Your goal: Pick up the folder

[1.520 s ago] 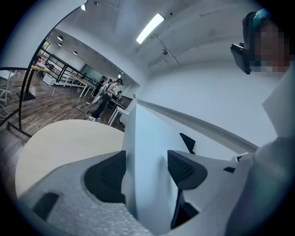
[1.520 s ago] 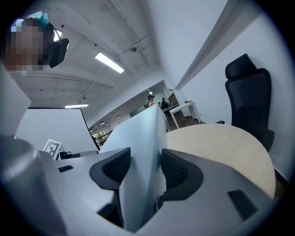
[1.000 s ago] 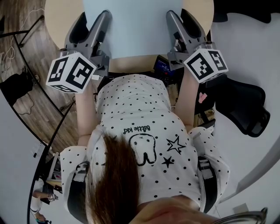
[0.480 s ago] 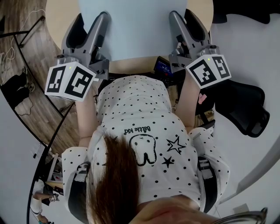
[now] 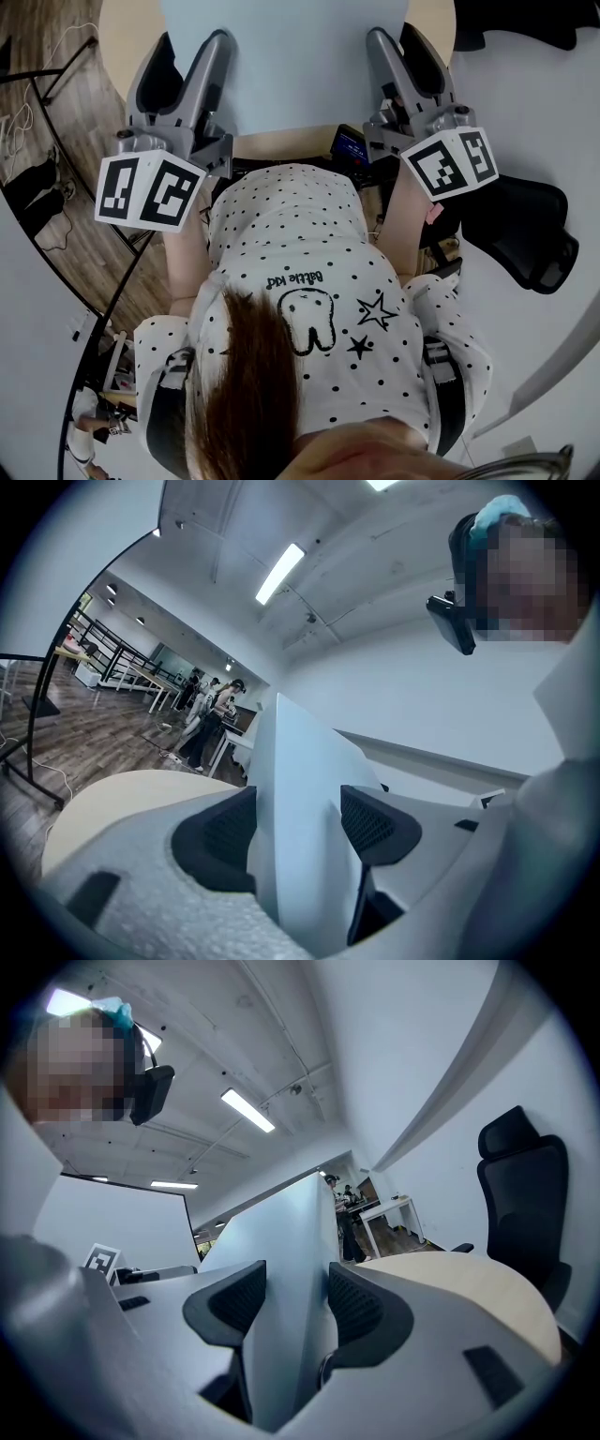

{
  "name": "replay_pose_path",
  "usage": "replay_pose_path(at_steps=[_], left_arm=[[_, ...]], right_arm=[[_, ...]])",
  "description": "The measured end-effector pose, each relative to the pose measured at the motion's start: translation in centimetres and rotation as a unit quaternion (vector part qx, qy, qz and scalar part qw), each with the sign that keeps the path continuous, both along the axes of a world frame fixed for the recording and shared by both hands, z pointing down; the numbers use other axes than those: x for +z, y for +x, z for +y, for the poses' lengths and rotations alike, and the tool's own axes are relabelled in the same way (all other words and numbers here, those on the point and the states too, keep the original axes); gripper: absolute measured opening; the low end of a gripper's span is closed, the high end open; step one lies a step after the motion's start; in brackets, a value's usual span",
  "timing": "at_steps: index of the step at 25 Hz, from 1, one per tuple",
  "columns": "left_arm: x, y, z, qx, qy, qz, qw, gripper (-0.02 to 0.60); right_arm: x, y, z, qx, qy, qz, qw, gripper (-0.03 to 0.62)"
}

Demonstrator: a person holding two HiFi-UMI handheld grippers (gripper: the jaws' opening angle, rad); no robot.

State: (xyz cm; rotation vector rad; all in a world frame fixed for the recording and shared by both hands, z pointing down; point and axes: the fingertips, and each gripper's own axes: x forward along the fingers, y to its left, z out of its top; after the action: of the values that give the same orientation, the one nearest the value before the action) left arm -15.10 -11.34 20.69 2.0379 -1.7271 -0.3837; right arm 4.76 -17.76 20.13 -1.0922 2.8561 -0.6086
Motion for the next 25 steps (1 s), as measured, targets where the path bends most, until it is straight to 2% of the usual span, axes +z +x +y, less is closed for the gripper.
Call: replay_pose_path(at_steps=[11,25], left_arm=[[-1.1,0.3,0.0,0.0,0.012,-0.028,0.9996,0.281],[-1.5,0.5,0.1,0.005,0.017,-0.022,0.9996,0.281]], right_arm=[[-1.0,0.3,0.3,0.005,0.011,-0.005,1.0,0.2],[-1.5,0.6,0.5,0.012,0.018,-0.001,1.0,0.201]])
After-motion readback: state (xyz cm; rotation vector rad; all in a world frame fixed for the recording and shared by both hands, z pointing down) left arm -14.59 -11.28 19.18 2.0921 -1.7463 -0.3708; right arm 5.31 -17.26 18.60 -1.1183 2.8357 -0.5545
